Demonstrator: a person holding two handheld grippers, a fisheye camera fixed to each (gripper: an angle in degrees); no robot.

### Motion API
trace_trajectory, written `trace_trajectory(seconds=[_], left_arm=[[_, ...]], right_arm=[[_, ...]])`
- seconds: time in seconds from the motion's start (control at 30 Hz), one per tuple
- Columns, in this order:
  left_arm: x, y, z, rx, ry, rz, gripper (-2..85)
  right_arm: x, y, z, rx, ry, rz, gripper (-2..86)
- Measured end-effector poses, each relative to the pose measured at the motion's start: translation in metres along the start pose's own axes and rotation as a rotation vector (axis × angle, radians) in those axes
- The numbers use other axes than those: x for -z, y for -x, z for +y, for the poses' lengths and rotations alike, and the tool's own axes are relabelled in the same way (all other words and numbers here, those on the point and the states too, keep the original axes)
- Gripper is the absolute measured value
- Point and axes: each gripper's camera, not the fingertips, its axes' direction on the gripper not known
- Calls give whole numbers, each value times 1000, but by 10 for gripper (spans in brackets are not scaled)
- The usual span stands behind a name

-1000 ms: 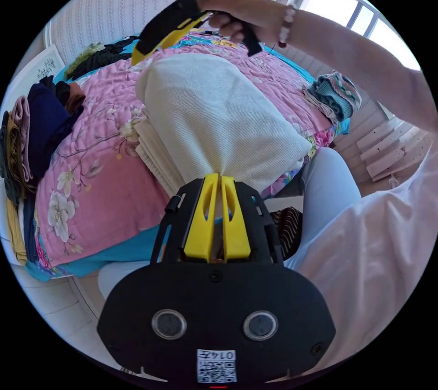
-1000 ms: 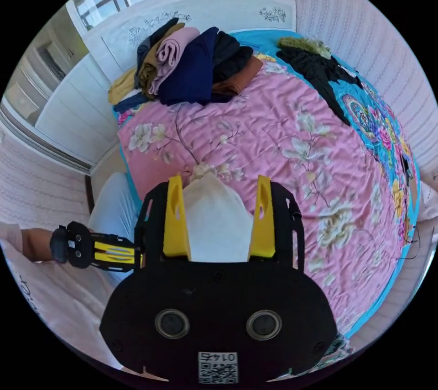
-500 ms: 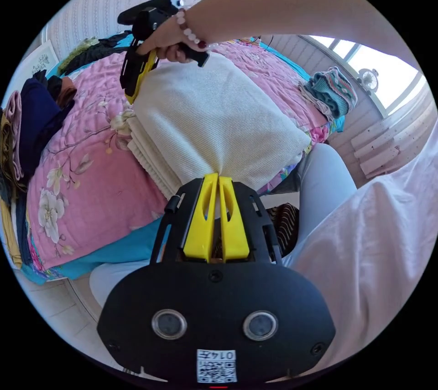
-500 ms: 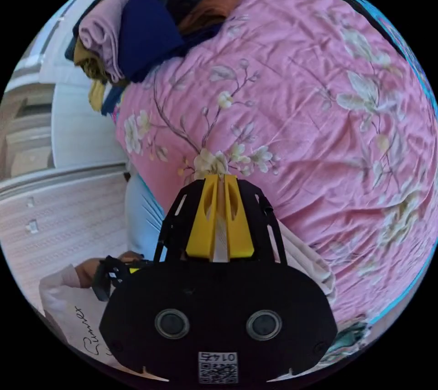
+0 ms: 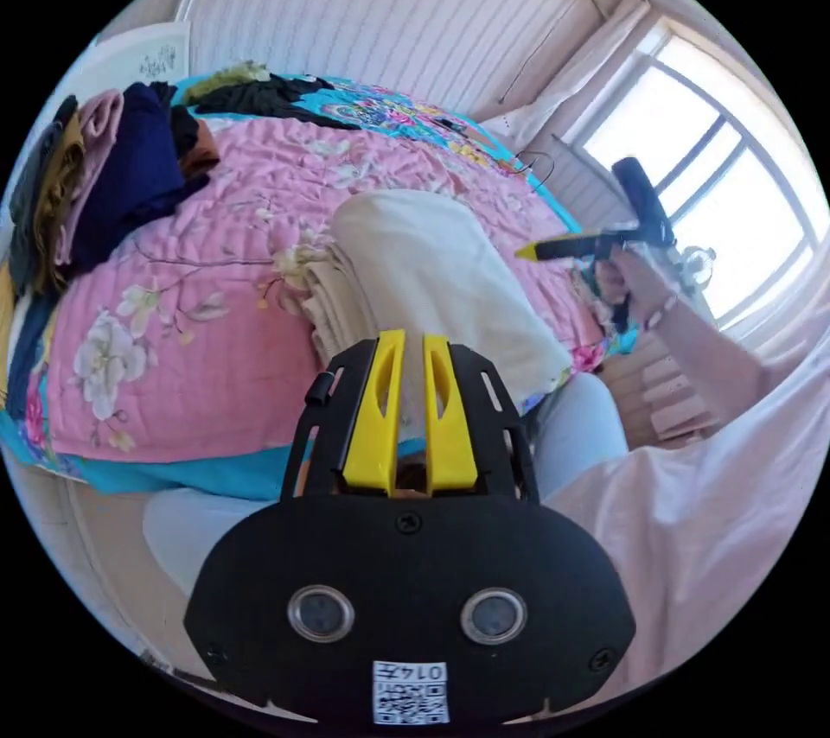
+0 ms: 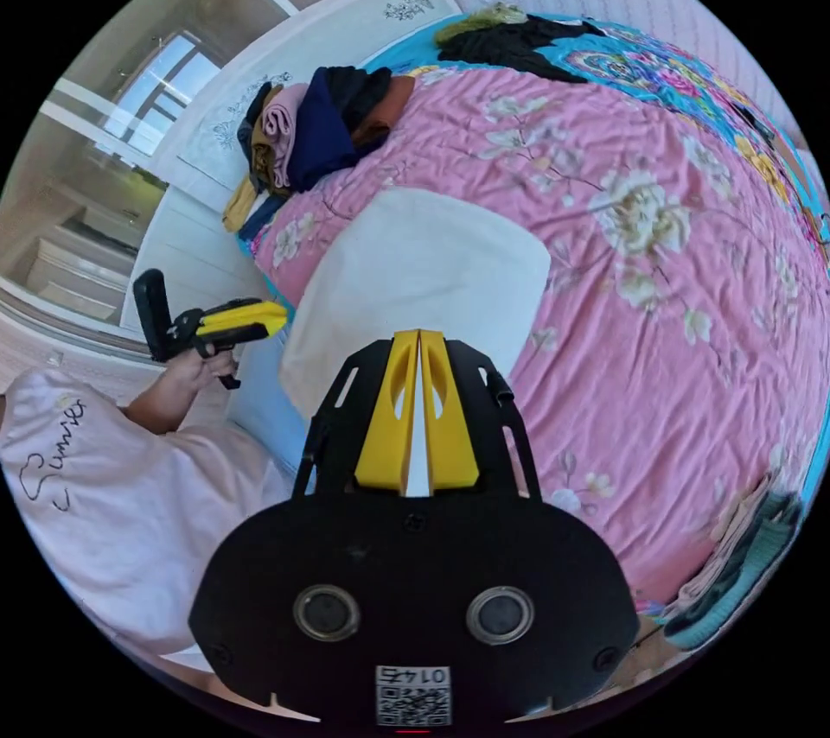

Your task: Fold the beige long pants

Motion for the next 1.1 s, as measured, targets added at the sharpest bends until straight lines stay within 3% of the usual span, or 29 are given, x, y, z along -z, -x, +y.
trace_trajectory(seconds=[0.03, 0.1, 0.17, 0.23, 0.33, 0.43, 0.5, 0.6, 0.7, 0.73, 0.83, 0.9, 0.97, 1.1], left_arm=[[-3, -8, -8, -37, -16, 54, 0], [-15, -29, -18, -150, 42, -12, -6], [-56, -53, -20, -301, 248, -173, -8], [-86, -57, -9, -370, 295, -271, -9], [-99, -59, -2, -385, 220, -313, -8], [-103, -62, -8, -411, 202, -328, -7], [-94, -52, -15, -315, 151, -263, -4], [-72, -17, -23, -64, 21, -78, 24], [-66, 18, -27, 58, -57, 11, 111], [-68, 29, -28, 110, -108, -11, 179], [-89, 49, -38, 157, -34, -72, 232], [-107, 60, -44, 201, 6, -6, 241], [-129, 76, -51, 290, 44, 176, 241], [-149, 89, -59, 338, 49, 262, 247]], right_arm=[[-4, -1, 15, -11, 13, -14, -3], [-15, 2, 27, 1, 69, -25, -3], [-41, 11, 33, 43, 172, 40, -5], [-70, 17, 35, 81, 272, 145, -5], [-101, 17, 44, 147, 280, 328, -8], [-95, -7, 56, 85, 284, 242, -9], [-80, -27, 73, 81, 218, 117, -8], [-37, -69, 120, 46, -57, -146, -1], [-13, -125, 167, -117, -270, -245, 39], [-12, -144, 182, -191, -304, -236, 75], [-27, -179, 204, -309, -279, -221, 163], [-42, -191, 211, -309, -256, -235, 179], [-69, -204, 218, -281, -205, -298, 197], [-97, -218, 231, -278, -159, -403, 207]])
